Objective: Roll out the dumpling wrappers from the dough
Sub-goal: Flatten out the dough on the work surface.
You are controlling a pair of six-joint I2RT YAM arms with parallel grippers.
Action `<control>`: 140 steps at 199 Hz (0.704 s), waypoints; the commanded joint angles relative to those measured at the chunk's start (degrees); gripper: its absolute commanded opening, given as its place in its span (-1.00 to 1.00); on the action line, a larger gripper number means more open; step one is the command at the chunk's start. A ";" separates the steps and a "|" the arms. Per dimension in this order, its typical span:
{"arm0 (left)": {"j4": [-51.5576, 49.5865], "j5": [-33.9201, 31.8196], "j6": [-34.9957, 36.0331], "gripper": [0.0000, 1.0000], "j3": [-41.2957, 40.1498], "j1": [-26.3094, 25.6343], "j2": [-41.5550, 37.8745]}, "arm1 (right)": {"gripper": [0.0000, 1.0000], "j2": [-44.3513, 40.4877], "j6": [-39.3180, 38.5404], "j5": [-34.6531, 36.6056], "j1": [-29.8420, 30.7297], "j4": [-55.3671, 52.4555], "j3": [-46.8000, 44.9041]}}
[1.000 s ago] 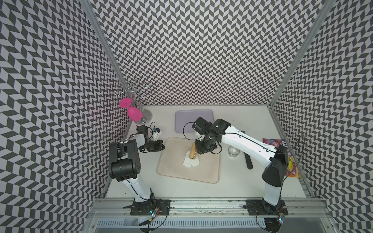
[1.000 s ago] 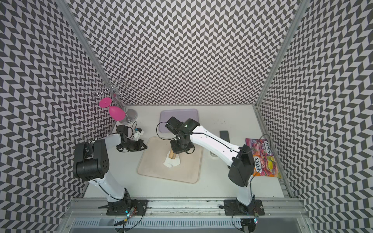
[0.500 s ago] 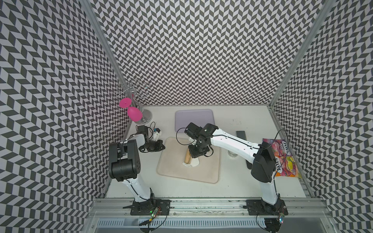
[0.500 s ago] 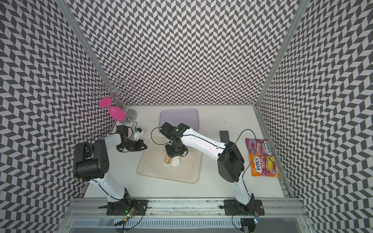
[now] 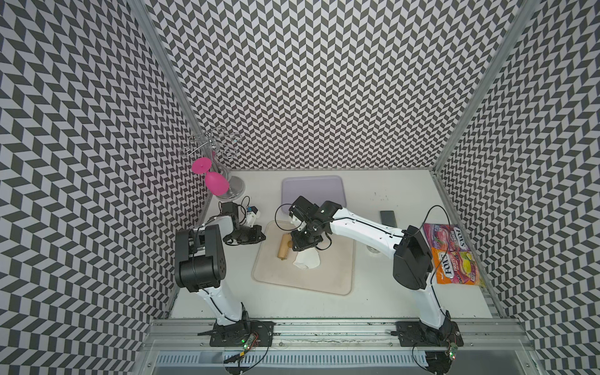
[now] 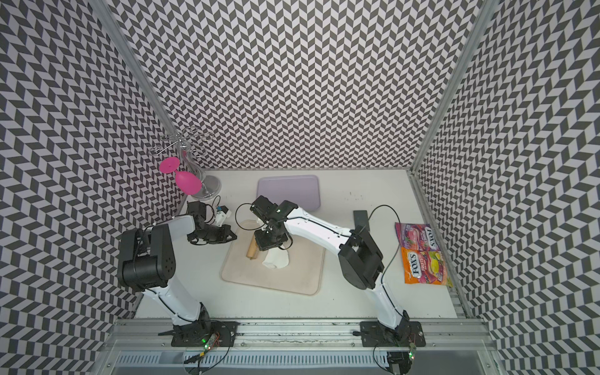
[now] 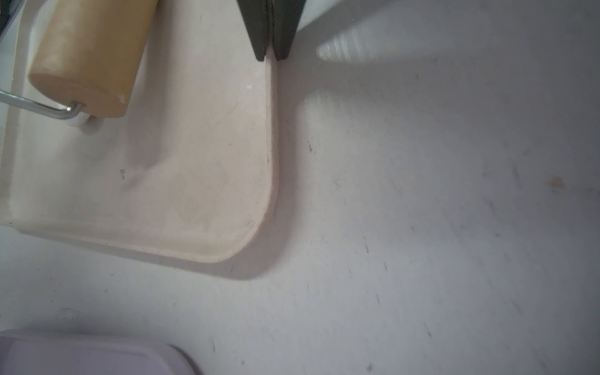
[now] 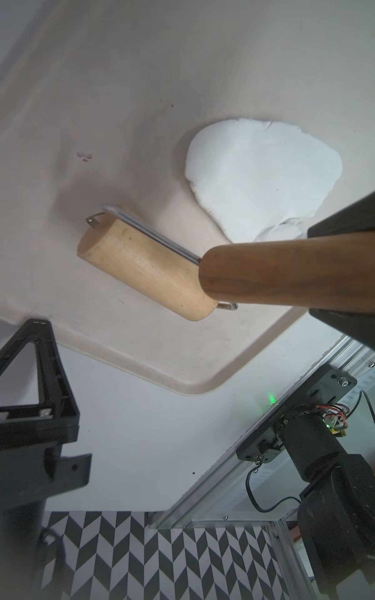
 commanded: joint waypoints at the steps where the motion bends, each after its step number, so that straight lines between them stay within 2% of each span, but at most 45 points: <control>1: -1.10 1.78 0.67 -1.00 0.23 0.43 -0.98 | -1.00 5.57 -0.68 3.69 -0.01 -4.84 3.26; 35: -1.10 1.83 0.74 -1.00 0.23 0.48 -0.98 | -1.00 2.80 -1.83 3.56 0.31 -6.79 12.04; 70: -1.10 1.87 0.75 -1.00 0.23 0.42 -0.94 | -1.00 -3.38 -2.61 5.77 0.04 -11.18 10.58; 95: -1.01 2.07 0.75 -1.00 0.27 0.45 -0.96 | -1.00 -9.90 -2.21 8.24 0.04 -10.19 2.34; 140: -1.04 2.43 0.93 -1.00 0.20 0.42 -1.61 | -1.00 -25.86 0.88 9.24 -2.10 2.31 -15.79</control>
